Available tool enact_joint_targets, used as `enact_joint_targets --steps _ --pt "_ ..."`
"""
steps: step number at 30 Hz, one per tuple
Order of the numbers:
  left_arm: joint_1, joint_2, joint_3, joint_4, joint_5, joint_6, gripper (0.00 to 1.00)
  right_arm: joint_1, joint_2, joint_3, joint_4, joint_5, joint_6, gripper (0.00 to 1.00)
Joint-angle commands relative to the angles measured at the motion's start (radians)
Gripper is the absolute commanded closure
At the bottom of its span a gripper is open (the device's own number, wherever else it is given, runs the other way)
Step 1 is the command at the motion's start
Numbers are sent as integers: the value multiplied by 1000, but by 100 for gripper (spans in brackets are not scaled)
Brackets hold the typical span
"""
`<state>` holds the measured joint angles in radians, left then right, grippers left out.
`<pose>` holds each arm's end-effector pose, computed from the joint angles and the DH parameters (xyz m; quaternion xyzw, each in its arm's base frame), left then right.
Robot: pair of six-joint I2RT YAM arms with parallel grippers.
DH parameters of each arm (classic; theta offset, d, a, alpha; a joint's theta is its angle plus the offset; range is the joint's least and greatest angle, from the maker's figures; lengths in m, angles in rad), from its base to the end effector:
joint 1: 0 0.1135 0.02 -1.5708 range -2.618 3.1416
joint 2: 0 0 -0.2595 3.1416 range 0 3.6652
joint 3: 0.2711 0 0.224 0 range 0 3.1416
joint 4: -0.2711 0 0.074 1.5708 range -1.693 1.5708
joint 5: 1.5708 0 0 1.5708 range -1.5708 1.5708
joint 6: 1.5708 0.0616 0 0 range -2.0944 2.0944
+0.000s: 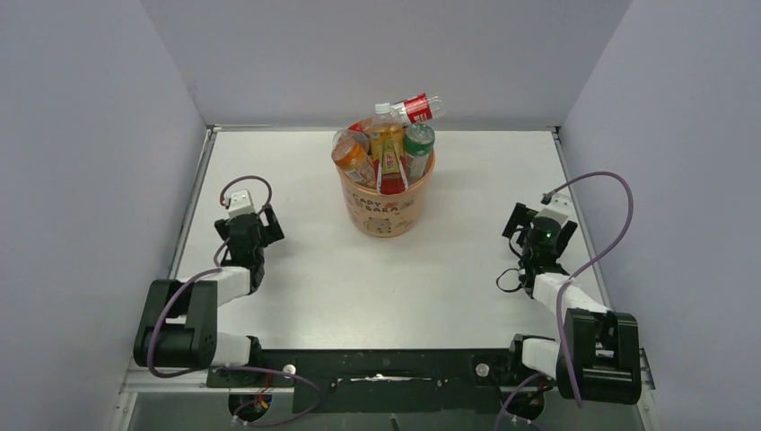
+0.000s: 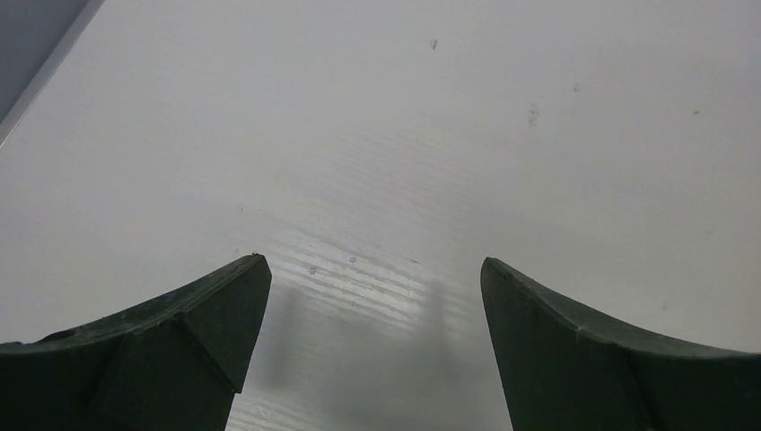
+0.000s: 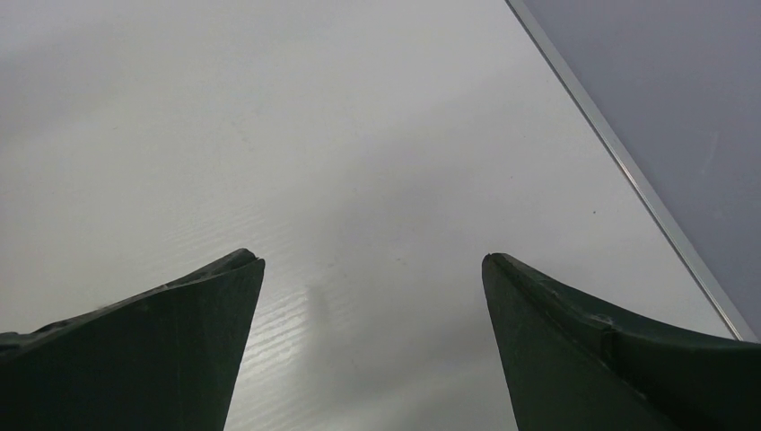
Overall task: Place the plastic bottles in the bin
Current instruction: Reset both arms
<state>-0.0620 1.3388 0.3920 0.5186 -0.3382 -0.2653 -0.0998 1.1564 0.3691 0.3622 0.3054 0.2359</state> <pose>0.2561 0.0046 0.1711 -0.1747 0.8157 0.0528 0.5490 0.2283 -0.0415 0.1857 0.2201 0.8051 -0.0911 0.5432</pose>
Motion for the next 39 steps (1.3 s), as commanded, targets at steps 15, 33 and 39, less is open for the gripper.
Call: enact_joint_targets --steps 15,33,39 --pt "58 226 -106 600 109 176 11 -34 173 -114 547 -61 -55 2" --pt "64 258 -165 730 166 192 11 -40 156 -162 636 -75 -87 2" --pt "62 258 -168 734 158 193 11 -82 175 -160 661 -90 -80 2"
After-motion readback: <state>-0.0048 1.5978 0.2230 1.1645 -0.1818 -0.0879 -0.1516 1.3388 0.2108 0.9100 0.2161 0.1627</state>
